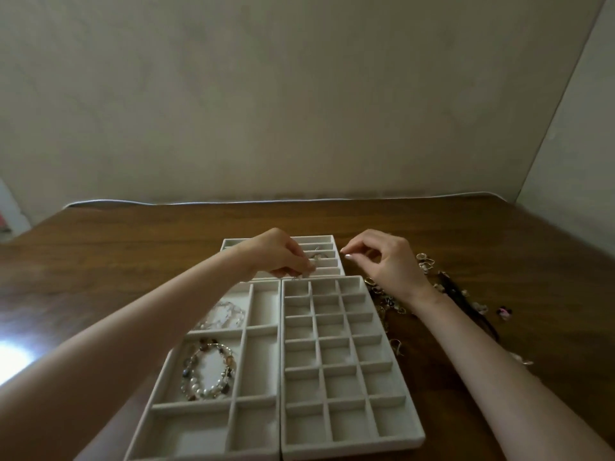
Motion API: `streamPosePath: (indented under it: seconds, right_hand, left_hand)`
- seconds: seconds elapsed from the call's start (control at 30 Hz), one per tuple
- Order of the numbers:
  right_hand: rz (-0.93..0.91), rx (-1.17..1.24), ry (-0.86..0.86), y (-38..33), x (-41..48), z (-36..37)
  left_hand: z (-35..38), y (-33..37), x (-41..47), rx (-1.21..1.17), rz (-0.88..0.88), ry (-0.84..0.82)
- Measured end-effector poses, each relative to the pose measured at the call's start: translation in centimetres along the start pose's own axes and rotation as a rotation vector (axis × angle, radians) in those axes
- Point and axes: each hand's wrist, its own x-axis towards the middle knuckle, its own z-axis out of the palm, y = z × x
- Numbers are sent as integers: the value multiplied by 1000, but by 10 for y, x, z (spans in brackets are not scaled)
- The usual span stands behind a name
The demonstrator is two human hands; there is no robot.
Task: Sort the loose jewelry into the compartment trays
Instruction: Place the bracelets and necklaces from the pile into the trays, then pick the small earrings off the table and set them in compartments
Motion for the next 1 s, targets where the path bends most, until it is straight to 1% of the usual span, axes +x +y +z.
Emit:
streamPosePath:
  seconds: [0.07,0.17,0.33,0.43,0.53,0.6,0.67,0.8,0.9,1.0]
  right_hand:
    - [39,-16,32,4,-1,-1]
    - [111,-24,65,10,-3,-3]
    - [167,-14,143,10,-4,-5]
    - [180,-5,184,10,-3,-7]
    - [185,-11,215,12,-3,-10]
    - [188,-21,220,13,-3,-10]
    - [196,-19,224,13,-4,-11]
    - [199,-19,233,12,-3,-12]
    - [200,-22,232,12,-3,-12]
    - [199,-19,237,12,-3,-13]
  left_hand:
    - [-11,-14,-8,-32,-39,52]
    - [-23,-34,-19,-16,-118,109]
    - [-21,-49,-31,7,-206,111]
    - [-14,-46,-35,58,-161,97]
    - [-8,-40,-37,180,-86,71]
    - [-2,-38,-36,246,-67,64]
    - [4,-37,-35,326,-61,75]
    - [8,-33,-36,562,-20,113]
    - [7,-32,-37,633,7,120]
    - [8,-35,-39,686,22,163]
